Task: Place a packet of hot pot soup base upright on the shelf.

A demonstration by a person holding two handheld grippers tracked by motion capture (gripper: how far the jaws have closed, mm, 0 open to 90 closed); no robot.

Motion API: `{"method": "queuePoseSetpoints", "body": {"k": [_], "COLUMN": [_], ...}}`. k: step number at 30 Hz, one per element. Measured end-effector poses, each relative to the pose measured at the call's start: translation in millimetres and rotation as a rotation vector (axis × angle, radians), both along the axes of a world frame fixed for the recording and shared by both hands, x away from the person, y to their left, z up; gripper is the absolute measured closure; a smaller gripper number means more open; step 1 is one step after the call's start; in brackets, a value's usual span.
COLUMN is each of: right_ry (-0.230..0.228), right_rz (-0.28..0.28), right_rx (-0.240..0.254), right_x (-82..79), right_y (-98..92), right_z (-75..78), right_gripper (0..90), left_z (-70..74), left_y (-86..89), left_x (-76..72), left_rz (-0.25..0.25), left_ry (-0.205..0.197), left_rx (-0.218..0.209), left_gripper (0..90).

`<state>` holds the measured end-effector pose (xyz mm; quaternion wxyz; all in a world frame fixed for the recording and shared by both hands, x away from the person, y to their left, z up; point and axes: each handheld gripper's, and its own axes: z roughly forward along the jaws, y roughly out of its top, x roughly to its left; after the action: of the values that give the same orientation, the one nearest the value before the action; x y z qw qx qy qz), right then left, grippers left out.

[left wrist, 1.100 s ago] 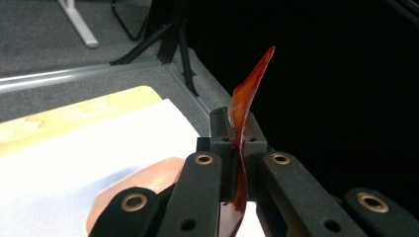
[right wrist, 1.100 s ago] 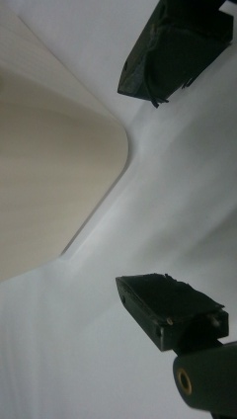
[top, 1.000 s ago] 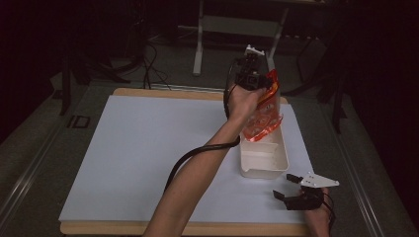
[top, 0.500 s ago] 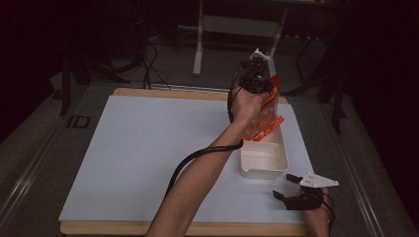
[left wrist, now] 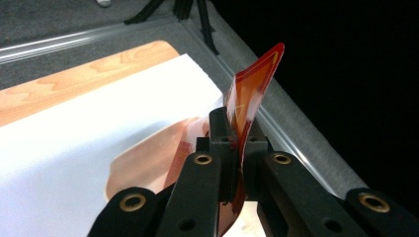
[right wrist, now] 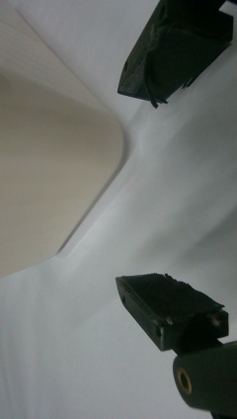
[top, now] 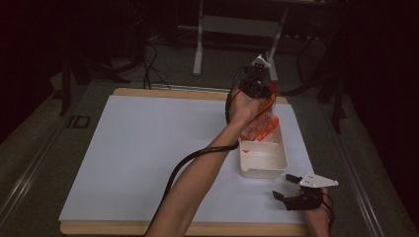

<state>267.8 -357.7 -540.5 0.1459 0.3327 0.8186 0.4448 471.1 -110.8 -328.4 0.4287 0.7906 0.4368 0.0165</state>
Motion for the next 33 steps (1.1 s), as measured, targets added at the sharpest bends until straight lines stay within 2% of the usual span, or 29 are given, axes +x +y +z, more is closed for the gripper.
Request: {"method": "queuePoseSetpoints", "body": {"k": [2,5,8,9,12,13,14,15,19,21,22,23,25,28,29,30,33], "right_ry": [0.000,0.001,-0.001,-0.002,-0.004,-0.005,-0.005,-0.004,-0.004,-0.002,-0.003,-0.005,-0.003,-0.007,-0.007,-0.005,-0.004], "right_rz": [0.000,0.003,0.003,0.003,0.005,0.005,0.005,0.003,0.002,0.002,0.002,0.001,0.003,0.005,0.005,0.005,0.004], "right_rx": [0.002,0.002,0.002,0.001,-0.002,-0.002,-0.002,-0.002,-0.002,-0.003,-0.005,-0.004,-0.005,-0.010,-0.010,-0.009,-0.008], "right_x": [-0.1,0.2,-0.1,0.0,0.0,0.0,0.0,0.1,0.1,0.0,0.1,-0.1,0.0,-0.2,-0.2,-0.2,-0.2], "right_y": [-0.3,-0.4,-0.2,-0.1,0.2,0.3,0.3,0.4,0.7,0.9,0.9,1.0,0.9,1.1,1.1,1.0,1.1], "right_z": [0.1,0.0,0.1,0.0,-0.1,-0.2,-0.2,-0.3,-0.4,-0.4,-0.4,-0.4,-0.4,-0.4,-0.4,-0.3,-0.3], "right_gripper": [11.2,11.2,11.2,11.2,11.2,11.2,11.2,11.2,11.2,11.2,11.2,11.2,11.2,11.2,11.2,11.2,11.2], "left_z": [-4.5,-2.9,-1.9,-1.2,0.0,0.0,0.0,-1.6,-12.7,-20.3,-20.3,-30.0,-40.5,-50.8,-50.8,-55.3,-61.1], "left_y": [-0.1,-1.0,0.0,1.3,5.8,7.6,7.6,12.9,25.5,33.5,33.5,43.9,53.7,65.7,65.7,72.4,80.1], "left_x": [0.0,-3.0,-6.1,-10.3,-19.1,-22.8,-22.8,-30.1,-44.1,-53.3,-53.3,-63.9,-73.4,-83.9,-83.9,-86.9,-91.2], "left_rz": [-0.023,-0.063,-0.080,-0.099,-0.141,-0.147,-0.147,-0.160,-0.156,-0.133,-0.133,-0.107,-0.063,-0.010,-0.010,-0.005,-0.010], "left_ry": [-0.004,-0.026,-0.044,-0.068,-0.123,-0.142,-0.142,-0.186,-0.262,-0.305,-0.305,-0.357,-0.414,-0.475,-0.475,-0.478,-0.491], "left_rx": [-0.011,0.018,0.037,0.059,0.076,0.092,0.092,0.112,0.143,0.117,0.117,0.054,-0.026,-0.087,-0.087,-0.106,-0.095], "left_gripper": [87.9,84.7,78.6,77.3,68.8,66.8,65.7,64.3,61.8,60.9,60.8,60.7,60.5,59.0,58.7,57.8,54.9]}}
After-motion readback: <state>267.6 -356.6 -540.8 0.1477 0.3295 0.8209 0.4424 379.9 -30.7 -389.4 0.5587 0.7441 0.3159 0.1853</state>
